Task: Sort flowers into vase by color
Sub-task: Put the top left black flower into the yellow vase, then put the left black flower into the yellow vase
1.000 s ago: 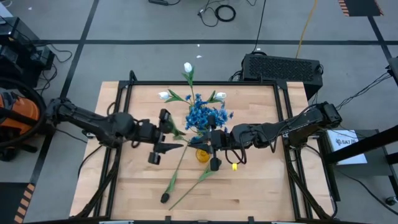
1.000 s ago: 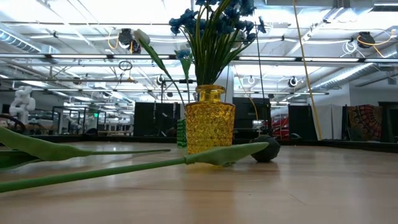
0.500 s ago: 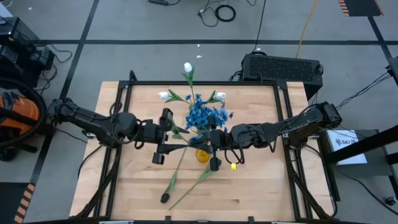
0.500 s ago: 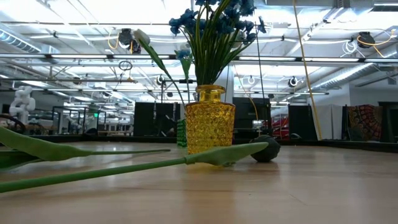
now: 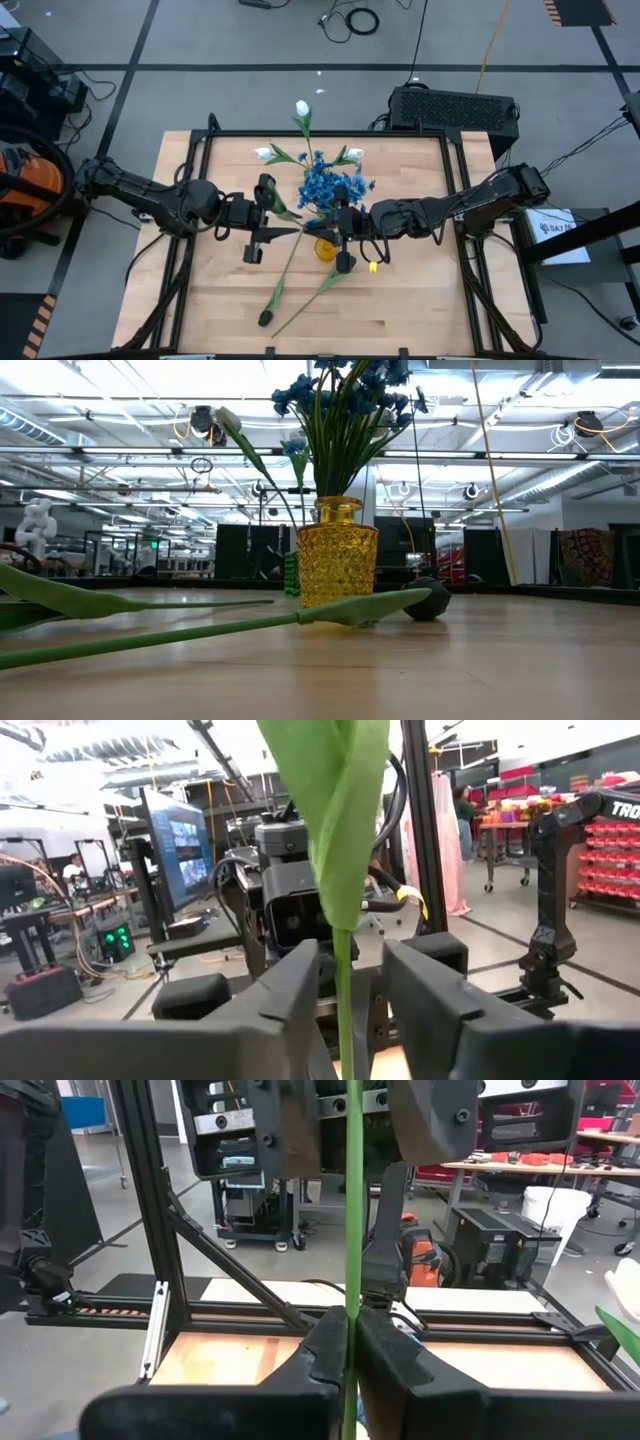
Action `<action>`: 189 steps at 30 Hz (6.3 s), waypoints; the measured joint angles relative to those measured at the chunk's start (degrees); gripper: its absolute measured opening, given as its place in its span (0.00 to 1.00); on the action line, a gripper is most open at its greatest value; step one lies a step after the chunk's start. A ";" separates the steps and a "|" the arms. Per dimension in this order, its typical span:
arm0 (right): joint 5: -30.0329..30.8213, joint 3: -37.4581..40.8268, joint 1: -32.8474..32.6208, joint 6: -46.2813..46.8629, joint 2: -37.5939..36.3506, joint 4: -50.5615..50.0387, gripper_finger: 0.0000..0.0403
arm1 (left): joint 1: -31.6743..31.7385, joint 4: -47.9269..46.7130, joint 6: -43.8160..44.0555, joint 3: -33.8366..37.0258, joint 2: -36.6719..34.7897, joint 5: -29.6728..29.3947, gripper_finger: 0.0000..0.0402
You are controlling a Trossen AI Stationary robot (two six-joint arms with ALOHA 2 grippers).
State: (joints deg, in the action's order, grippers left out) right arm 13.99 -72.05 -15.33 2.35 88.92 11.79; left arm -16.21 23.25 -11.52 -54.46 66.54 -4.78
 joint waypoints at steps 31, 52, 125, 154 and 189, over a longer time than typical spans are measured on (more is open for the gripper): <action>0.96 0.00 -11.26 3.02 -15.34 -19.81 0.44 | -7.96 16.12 2.16 16.39 -1.70 -2.75 0.03; 11.66 0.00 -14.06 9.01 -20.92 -42.09 0.42 | -5.89 46.48 0.55 25.62 16.10 -14.32 0.03; 11.55 0.04 -14.04 5.97 -20.92 -47.36 0.42 | -13.34 -31.09 -26.90 11.40 19.02 2.79 0.60; 11.29 0.09 -14.04 7.54 -20.90 -49.67 0.42 | -11.30 -42.97 -48.83 2.47 34.47 0.58 0.18; 11.35 -0.02 -14.04 -1.87 -18.01 -26.95 0.42 | -15.07 -11.09 -7.03 2.69 1.54 -5.33 0.03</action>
State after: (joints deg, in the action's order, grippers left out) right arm 25.35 -72.07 -29.36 0.48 70.92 -15.16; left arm -31.28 12.16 -18.55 -51.77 68.08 -10.11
